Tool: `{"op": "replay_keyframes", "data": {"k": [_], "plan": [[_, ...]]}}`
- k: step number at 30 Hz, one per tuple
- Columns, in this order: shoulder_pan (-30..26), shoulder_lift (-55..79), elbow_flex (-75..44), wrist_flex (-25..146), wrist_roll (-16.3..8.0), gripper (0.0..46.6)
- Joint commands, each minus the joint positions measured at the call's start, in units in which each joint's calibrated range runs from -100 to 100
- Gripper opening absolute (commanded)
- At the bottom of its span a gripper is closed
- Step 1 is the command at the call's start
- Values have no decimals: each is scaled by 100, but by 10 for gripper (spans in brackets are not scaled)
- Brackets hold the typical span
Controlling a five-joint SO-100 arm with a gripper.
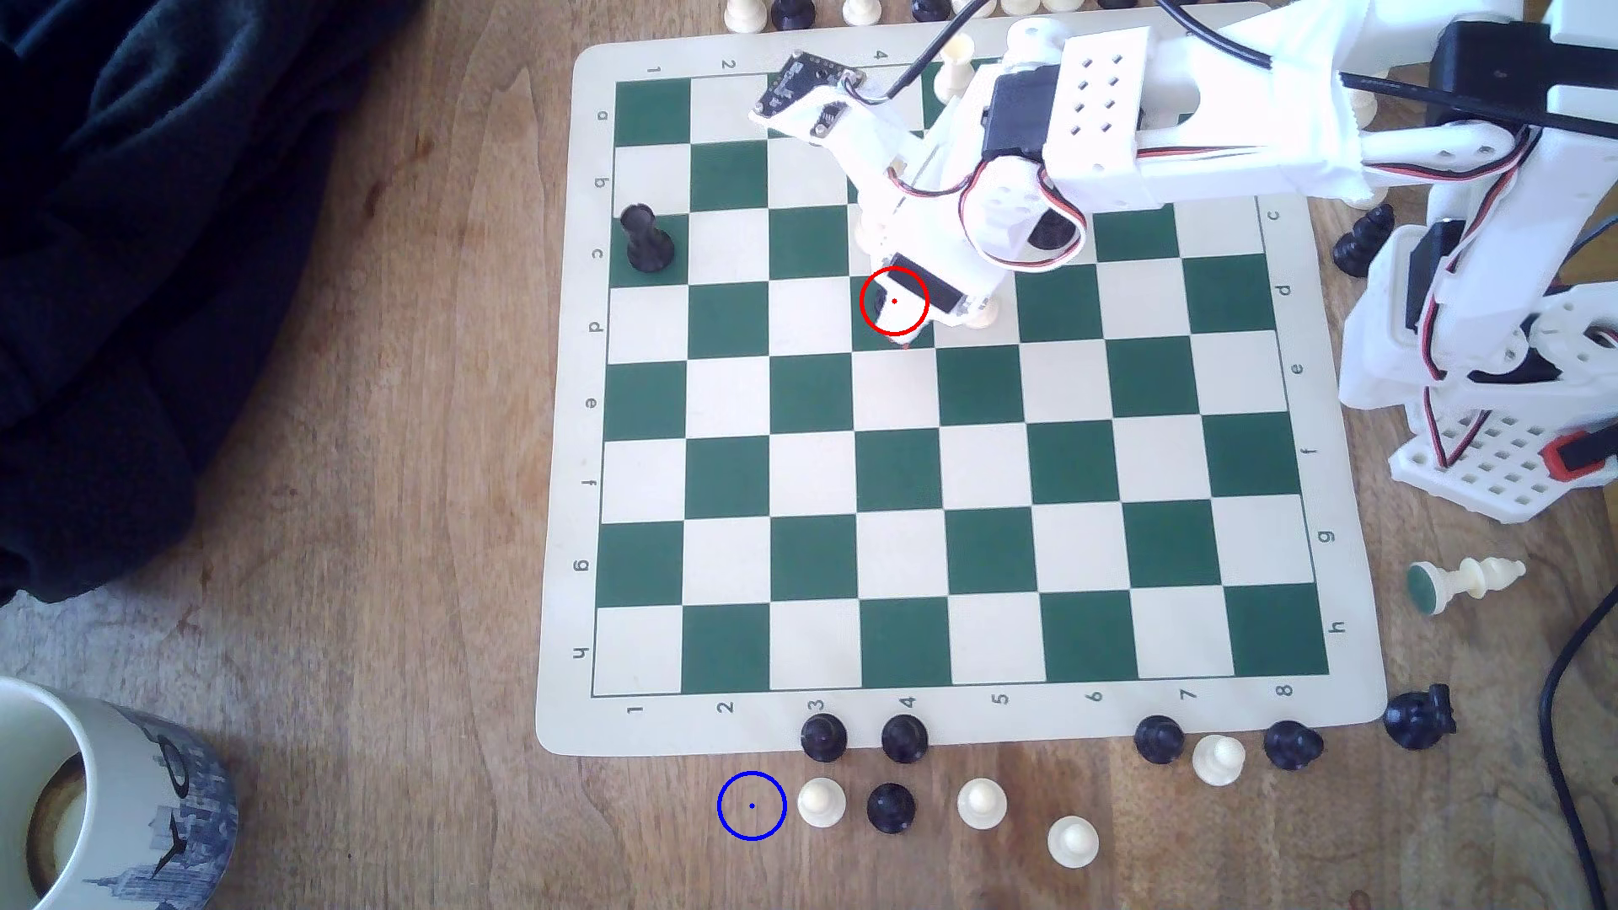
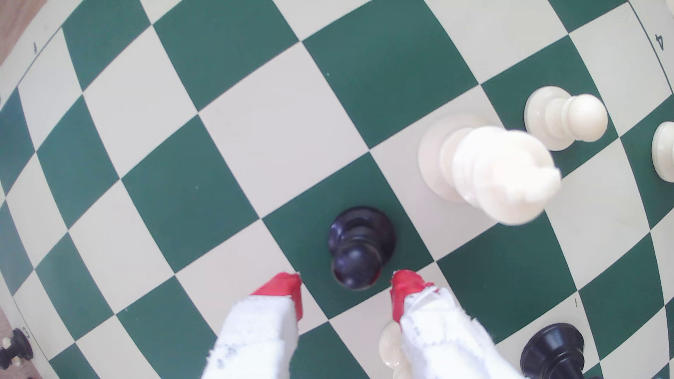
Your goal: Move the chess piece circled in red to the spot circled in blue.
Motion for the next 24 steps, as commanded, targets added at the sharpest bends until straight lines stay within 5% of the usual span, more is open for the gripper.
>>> {"op": "replay_keyframes", "data": {"k": [1, 14, 19, 24], "plan": [[46, -192, -539, -194, 49, 138], [46, -116, -612, -390, 98, 133], [30, -150, -603, -431, 103, 49], [38, -184, -594, -447, 103, 34]]}}
